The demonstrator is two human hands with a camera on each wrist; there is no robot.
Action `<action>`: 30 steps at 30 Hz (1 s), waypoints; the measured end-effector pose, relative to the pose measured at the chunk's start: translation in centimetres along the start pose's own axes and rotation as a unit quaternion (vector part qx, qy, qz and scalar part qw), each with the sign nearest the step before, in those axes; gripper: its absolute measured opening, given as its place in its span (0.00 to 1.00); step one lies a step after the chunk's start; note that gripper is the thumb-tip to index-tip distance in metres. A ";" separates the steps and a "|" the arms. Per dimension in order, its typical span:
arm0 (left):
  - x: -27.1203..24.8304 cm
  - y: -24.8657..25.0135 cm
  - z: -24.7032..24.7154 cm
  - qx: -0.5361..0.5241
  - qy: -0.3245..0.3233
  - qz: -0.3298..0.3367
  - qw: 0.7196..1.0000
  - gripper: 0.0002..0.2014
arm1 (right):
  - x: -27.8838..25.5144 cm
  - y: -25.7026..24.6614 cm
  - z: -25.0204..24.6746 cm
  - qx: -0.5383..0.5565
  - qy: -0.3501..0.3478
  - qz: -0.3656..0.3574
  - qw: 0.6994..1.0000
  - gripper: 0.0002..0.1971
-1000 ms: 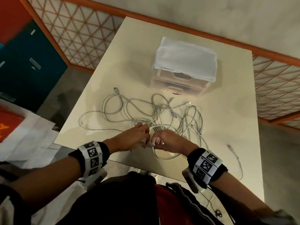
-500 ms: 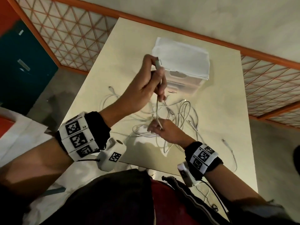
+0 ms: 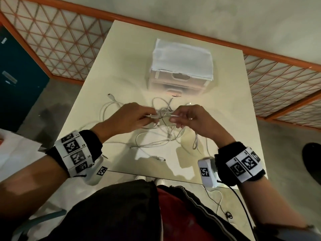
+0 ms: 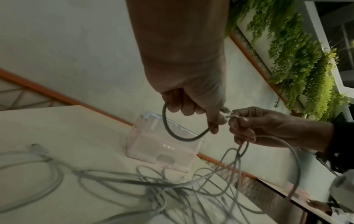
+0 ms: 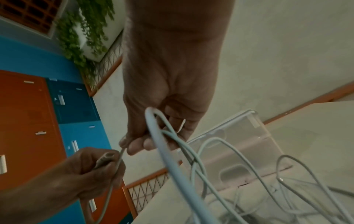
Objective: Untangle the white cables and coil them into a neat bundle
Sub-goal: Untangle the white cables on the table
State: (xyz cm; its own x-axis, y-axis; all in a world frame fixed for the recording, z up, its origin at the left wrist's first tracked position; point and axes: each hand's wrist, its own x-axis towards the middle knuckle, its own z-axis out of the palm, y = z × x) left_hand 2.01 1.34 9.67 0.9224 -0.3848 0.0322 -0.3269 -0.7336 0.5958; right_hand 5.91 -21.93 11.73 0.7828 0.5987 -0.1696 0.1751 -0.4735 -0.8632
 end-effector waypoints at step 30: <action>3.0 4.0 0.5 -0.150 -0.058 0.016 0.987 0.13 | -1.5 -3.6 -2.2 -0.165 0.091 -0.106 0.976 0.09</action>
State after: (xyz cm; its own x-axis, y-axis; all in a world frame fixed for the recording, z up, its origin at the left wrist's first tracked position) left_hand 3.40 -3.04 11.75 0.8774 -0.4789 -0.0270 -0.2637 -0.5286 0.8069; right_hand 5.38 -22.56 16.18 0.7962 0.5950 0.1096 0.5041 -0.5521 -0.6642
